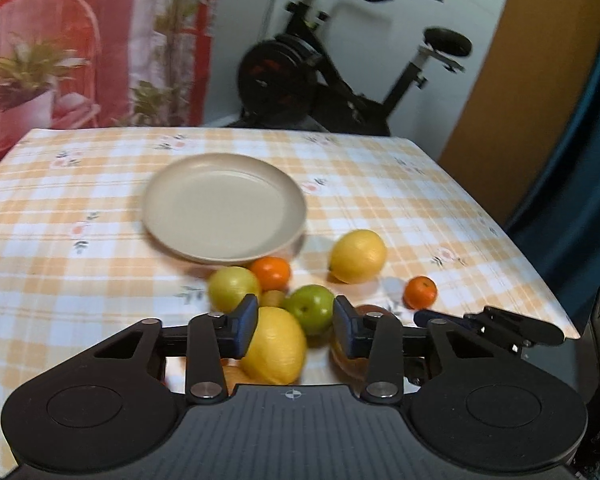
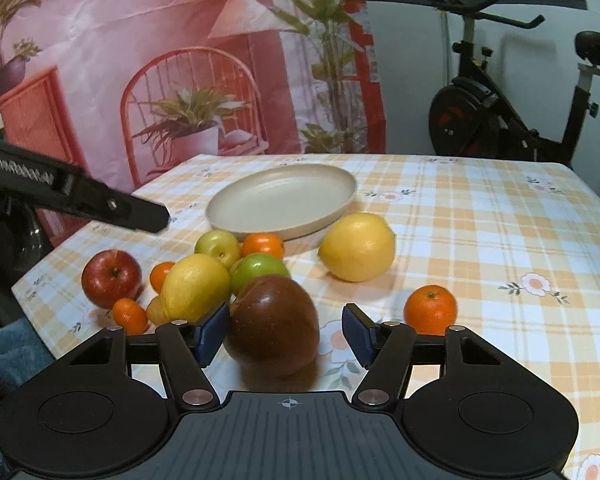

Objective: Organize fruits
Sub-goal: 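Close the left tool around the dark red apple, then carry the dark red apple onto the beige plate, open left tool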

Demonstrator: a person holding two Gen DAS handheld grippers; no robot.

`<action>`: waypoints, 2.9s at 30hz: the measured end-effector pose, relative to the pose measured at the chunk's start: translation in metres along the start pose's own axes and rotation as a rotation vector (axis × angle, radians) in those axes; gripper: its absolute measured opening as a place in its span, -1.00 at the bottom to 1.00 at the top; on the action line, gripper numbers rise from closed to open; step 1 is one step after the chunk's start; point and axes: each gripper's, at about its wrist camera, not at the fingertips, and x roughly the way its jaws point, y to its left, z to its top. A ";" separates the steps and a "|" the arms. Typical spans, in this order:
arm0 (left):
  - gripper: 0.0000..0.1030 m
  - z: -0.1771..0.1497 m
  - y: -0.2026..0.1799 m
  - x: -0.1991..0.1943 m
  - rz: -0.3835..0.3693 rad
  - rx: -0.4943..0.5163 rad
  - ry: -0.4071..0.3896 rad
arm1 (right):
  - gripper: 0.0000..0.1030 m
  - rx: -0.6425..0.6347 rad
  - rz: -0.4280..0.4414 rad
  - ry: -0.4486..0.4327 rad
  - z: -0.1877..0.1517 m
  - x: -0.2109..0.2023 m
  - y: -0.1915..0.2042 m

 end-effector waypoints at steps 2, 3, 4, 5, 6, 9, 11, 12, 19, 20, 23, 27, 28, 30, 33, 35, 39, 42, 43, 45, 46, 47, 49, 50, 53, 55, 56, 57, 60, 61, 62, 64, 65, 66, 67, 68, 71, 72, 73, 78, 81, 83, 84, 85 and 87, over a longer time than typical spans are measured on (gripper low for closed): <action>-0.25 0.001 -0.004 0.006 -0.017 0.017 0.013 | 0.10 0.017 -0.008 -0.015 0.000 -0.002 -0.004; -0.33 0.001 -0.006 0.010 -0.026 0.025 0.019 | 0.09 0.026 -0.015 -0.023 0.000 -0.004 -0.007; -0.34 0.002 -0.008 0.012 -0.037 0.031 0.026 | 0.08 0.035 -0.020 -0.030 0.000 -0.005 -0.009; -0.34 0.002 -0.010 0.015 -0.047 0.035 0.031 | 0.05 0.043 -0.026 -0.038 0.000 -0.005 -0.011; -0.34 0.003 -0.013 0.018 -0.055 0.039 0.035 | 0.04 0.051 -0.034 -0.045 0.000 -0.006 -0.013; -0.35 0.002 -0.017 0.027 -0.070 0.049 0.054 | 0.00 0.079 -0.059 -0.066 0.001 -0.009 -0.021; -0.36 0.002 -0.020 0.033 -0.081 0.050 0.070 | 0.00 0.101 -0.062 -0.071 0.001 -0.009 -0.027; -0.36 0.002 -0.021 0.036 -0.087 0.050 0.076 | 0.00 0.109 -0.061 -0.072 0.000 -0.009 -0.029; -0.37 0.008 -0.021 0.049 -0.119 0.012 0.093 | 0.00 0.115 -0.077 -0.075 0.000 -0.008 -0.032; -0.37 0.009 -0.022 0.051 -0.124 0.006 0.094 | 0.00 0.118 -0.078 -0.075 0.000 -0.008 -0.032; -0.37 0.011 -0.025 0.058 -0.140 0.003 0.102 | 0.00 0.119 -0.081 -0.073 -0.001 -0.009 -0.032; -0.36 0.010 -0.029 0.068 -0.163 0.004 0.127 | 0.00 0.111 -0.086 -0.069 -0.001 -0.009 -0.030; -0.36 0.009 -0.029 0.070 -0.166 0.001 0.127 | 0.01 0.110 -0.089 -0.068 -0.001 -0.009 -0.029; -0.37 0.009 -0.027 0.072 -0.175 -0.011 0.133 | 0.02 0.107 -0.093 -0.065 -0.001 -0.011 -0.029; -0.37 0.009 -0.025 0.076 -0.185 -0.029 0.149 | 0.07 0.083 -0.096 -0.052 -0.002 -0.011 -0.026; -0.37 0.009 -0.026 0.077 -0.192 -0.029 0.153 | 0.07 0.065 -0.100 -0.050 -0.002 -0.012 -0.023; -0.37 0.009 -0.026 0.079 -0.201 -0.028 0.157 | 0.07 0.044 -0.105 -0.044 -0.001 -0.012 -0.021; -0.36 0.010 -0.025 0.081 -0.209 -0.032 0.160 | 0.07 0.026 -0.112 -0.040 -0.001 -0.013 -0.020; -0.36 0.010 -0.025 0.082 -0.211 -0.033 0.160 | 0.07 0.018 -0.113 -0.037 -0.002 -0.014 -0.020; -0.37 0.010 -0.025 0.083 -0.215 -0.034 0.161 | 0.08 0.005 -0.106 -0.026 -0.003 -0.014 -0.017; -0.37 0.010 -0.025 0.084 -0.217 -0.035 0.161 | 0.09 0.000 -0.097 -0.018 -0.003 -0.013 -0.016; -0.36 0.010 -0.025 0.084 -0.219 -0.036 0.161 | 0.09 -0.005 -0.089 -0.010 -0.003 -0.011 -0.016; -0.36 0.009 -0.025 0.085 -0.224 -0.039 0.161 | 0.09 -0.020 -0.075 0.008 -0.004 -0.007 -0.013; -0.36 0.009 -0.025 0.085 -0.226 -0.041 0.162 | 0.09 -0.027 -0.068 0.015 -0.004 -0.005 -0.012; -0.36 0.009 -0.022 0.086 -0.236 -0.058 0.168 | 0.09 -0.029 -0.039 0.032 -0.003 0.001 -0.010; -0.36 0.008 -0.019 0.086 -0.243 -0.070 0.172 | 0.13 -0.022 -0.023 0.048 -0.003 0.006 -0.010; -0.37 0.008 -0.019 0.086 -0.246 -0.075 0.173 | 0.15 -0.018 -0.018 0.053 -0.002 0.008 -0.010; -0.37 0.008 -0.018 0.086 -0.250 -0.079 0.175 | 0.16 -0.015 -0.014 0.057 -0.002 0.010 -0.011; -0.37 0.007 -0.016 0.085 -0.257 -0.086 0.177 | 0.14 0.010 0.000 0.070 -0.002 0.015 -0.014; -0.37 0.007 -0.015 0.085 -0.259 -0.088 0.177 | 0.14 0.018 0.002 0.075 -0.002 0.017 -0.015; -0.37 0.006 -0.015 0.085 -0.260 -0.089 0.177 | 0.13 0.023 0.005 0.079 -0.003 0.018 -0.016; -0.36 0.006 -0.015 0.084 -0.264 -0.089 0.176 | 0.12 0.030 0.011 0.087 -0.003 0.021 -0.017; -0.37 0.006 -0.015 0.084 -0.265 -0.089 0.176 | 0.11 0.031 0.014 0.090 -0.003 0.022 -0.017; -0.37 0.006 -0.014 0.084 -0.264 -0.089 0.175 | 0.11 0.032 0.016 0.089 -0.004 0.023 -0.017; -0.37 0.006 -0.014 0.084 -0.264 -0.090 0.176 | 0.10 0.031 0.016 0.089 -0.003 0.022 -0.017; -0.37 0.006 -0.014 0.084 -0.265 -0.090 0.176 | 0.10 0.030 0.016 0.088 -0.004 0.022 -0.017; -0.37 0.006 -0.014 0.084 -0.265 -0.088 0.176 | 0.09 0.030 0.018 0.087 -0.003 0.022 -0.017; -0.37 0.006 -0.014 0.084 -0.263 -0.086 0.177 | 0.09 0.028 0.017 0.087 -0.003 0.022 -0.017; -0.37 0.006 -0.015 0.083 -0.262 -0.085 0.176 | 0.09 0.025 0.016 0.088 -0.003 0.022 -0.016; -0.38 0.010 -0.012 0.076 -0.265 -0.087 0.150 | 0.09 0.006 0.017 0.073 0.004 0.020 -0.012; -0.38 0.017 -0.008 0.069 -0.264 -0.093 0.121 | 0.09 -0.019 0.021 0.061 0.015 0.019 -0.008; -0.38 0.024 -0.004 0.063 -0.260 -0.099 0.097 | 0.09 -0.043 0.029 0.053 0.025 0.020 -0.005; -0.38 0.028 -0.001 0.060 -0.258 -0.103 0.085 | 0.09 -0.056 0.033 0.049 0.030 0.022 -0.003; -0.38 0.033 0.003 0.057 -0.255 -0.110 0.071 | 0.09 -0.071 0.037 0.045 0.037 0.023 -0.001; -0.38 0.042 0.009 0.051 -0.248 -0.123 0.044 | 0.09 -0.101 0.050 0.034 0.052 0.028 0.004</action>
